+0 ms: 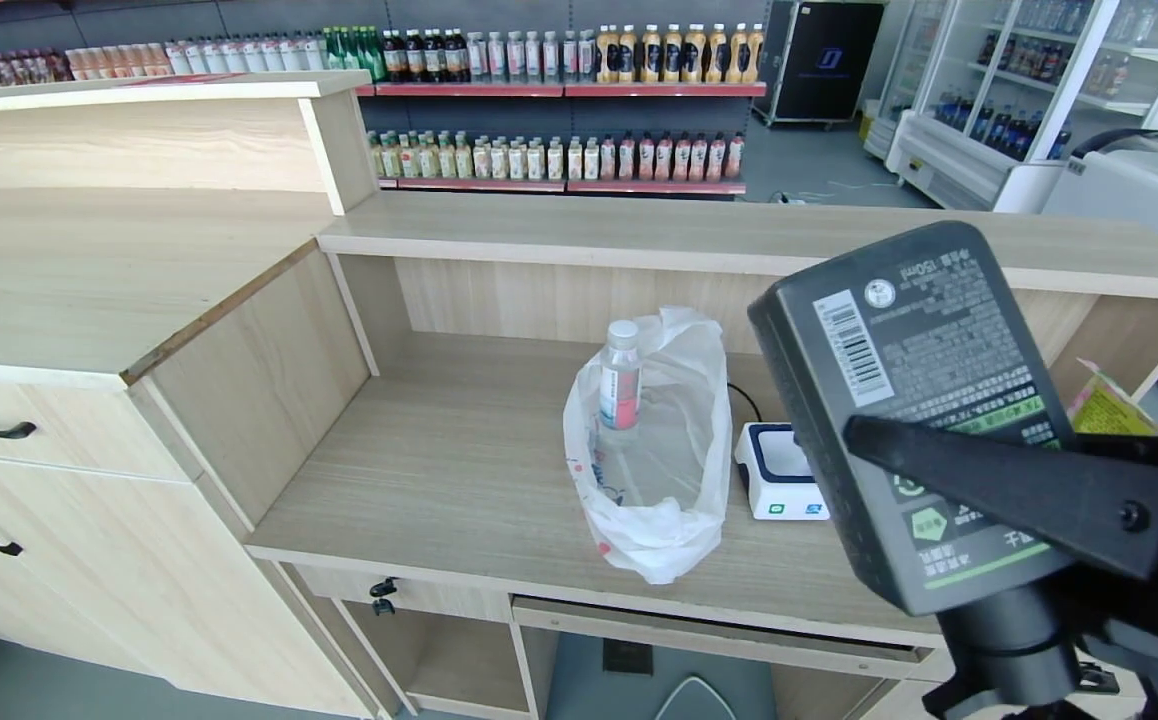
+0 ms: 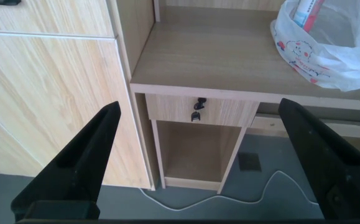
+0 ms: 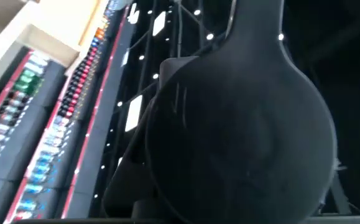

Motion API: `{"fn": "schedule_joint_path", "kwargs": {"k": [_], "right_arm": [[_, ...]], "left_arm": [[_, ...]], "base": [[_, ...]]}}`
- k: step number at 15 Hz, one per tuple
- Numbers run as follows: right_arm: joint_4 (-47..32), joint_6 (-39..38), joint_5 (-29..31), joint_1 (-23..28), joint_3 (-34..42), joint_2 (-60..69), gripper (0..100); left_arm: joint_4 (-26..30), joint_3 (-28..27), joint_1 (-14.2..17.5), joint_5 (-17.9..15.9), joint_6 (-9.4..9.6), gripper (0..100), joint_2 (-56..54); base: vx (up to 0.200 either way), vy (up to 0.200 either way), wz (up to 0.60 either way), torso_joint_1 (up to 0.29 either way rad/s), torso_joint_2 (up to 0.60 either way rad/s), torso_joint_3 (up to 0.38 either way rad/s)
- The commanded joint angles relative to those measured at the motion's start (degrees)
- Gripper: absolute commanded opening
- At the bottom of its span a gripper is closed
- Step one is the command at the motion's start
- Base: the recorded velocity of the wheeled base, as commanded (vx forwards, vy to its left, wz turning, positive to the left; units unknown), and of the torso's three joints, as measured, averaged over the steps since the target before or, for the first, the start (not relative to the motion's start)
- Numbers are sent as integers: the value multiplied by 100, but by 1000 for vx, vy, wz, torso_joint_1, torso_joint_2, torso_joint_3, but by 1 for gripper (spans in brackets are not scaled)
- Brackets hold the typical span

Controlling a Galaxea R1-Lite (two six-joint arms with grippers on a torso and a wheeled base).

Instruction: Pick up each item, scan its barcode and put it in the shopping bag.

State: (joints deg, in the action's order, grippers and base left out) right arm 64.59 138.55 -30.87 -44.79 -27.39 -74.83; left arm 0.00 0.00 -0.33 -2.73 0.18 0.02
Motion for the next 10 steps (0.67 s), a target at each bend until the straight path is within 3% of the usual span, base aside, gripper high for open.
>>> {"fn": "schedule_joint_path", "kwargs": {"k": [1, 6, 8, 10], "right_arm": [[-7, 85, 2, -302, 32, -234, 0], [-271, 287, 2, -294, 146, -155, 0], [-992, 349, -33, -197, 129, 135, 0], [-1071, 357, -51, -188, 120, 284, 0]], "left_arm": [[0, 0, -2, 1, -1, 100, 6], [0, 0, -2, 1, -1, 100, 6], [0, 0, -2, 1, -1, 100, 6], [0, 0, -2, 1, -1, 100, 6]], "base": [[0, 0, 0, 0, 0, 0], [0, 0, 0, 0, 0, 0], [0, 0, 0, 0, 0, 0], [0, 0, 0, 0, 0, 0]]}}
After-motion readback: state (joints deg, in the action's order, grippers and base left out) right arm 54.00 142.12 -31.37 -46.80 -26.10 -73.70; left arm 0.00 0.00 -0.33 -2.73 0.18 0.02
